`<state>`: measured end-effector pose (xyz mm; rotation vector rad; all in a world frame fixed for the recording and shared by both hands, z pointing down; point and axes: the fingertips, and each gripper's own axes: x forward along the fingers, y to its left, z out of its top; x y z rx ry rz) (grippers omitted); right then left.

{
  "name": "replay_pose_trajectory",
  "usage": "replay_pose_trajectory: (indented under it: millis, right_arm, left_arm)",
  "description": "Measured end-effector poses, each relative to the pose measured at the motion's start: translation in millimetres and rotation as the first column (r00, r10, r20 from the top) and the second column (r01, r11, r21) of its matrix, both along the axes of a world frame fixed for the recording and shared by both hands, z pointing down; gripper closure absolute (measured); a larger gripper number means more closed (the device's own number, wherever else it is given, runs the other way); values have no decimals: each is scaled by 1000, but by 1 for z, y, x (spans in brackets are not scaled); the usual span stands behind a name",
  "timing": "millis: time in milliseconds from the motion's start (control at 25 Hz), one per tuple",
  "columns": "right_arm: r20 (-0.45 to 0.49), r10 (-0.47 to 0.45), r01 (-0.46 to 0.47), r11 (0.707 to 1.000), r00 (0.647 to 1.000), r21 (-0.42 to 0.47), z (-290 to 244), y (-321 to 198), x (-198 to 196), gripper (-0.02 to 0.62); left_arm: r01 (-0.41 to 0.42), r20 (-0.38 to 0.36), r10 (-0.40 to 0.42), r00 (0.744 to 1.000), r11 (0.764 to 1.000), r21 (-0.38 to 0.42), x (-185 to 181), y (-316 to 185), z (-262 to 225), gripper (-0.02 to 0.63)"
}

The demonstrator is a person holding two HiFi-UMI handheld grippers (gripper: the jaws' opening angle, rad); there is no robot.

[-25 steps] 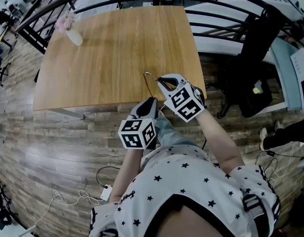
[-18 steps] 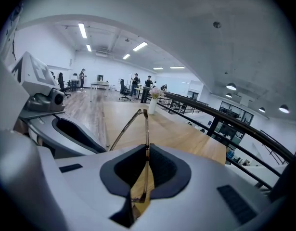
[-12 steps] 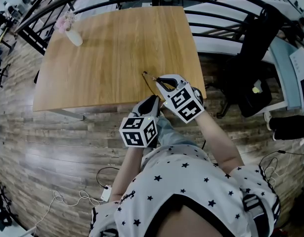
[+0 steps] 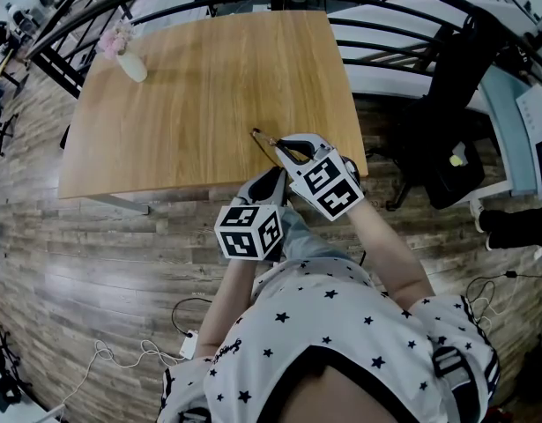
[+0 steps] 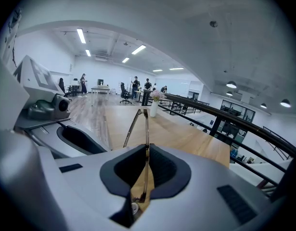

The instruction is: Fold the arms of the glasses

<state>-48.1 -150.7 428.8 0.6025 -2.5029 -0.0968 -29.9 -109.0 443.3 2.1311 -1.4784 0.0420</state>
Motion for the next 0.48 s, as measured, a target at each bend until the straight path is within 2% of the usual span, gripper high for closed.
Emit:
replay_pose_trajectory:
  millis: [480]
  right_arm:
    - [9,-12,13,1000,1000,-19,0,3,-5,574]
  left_arm:
    - [-9,3,9,1000,1000,-4,-2,-5,2,569]
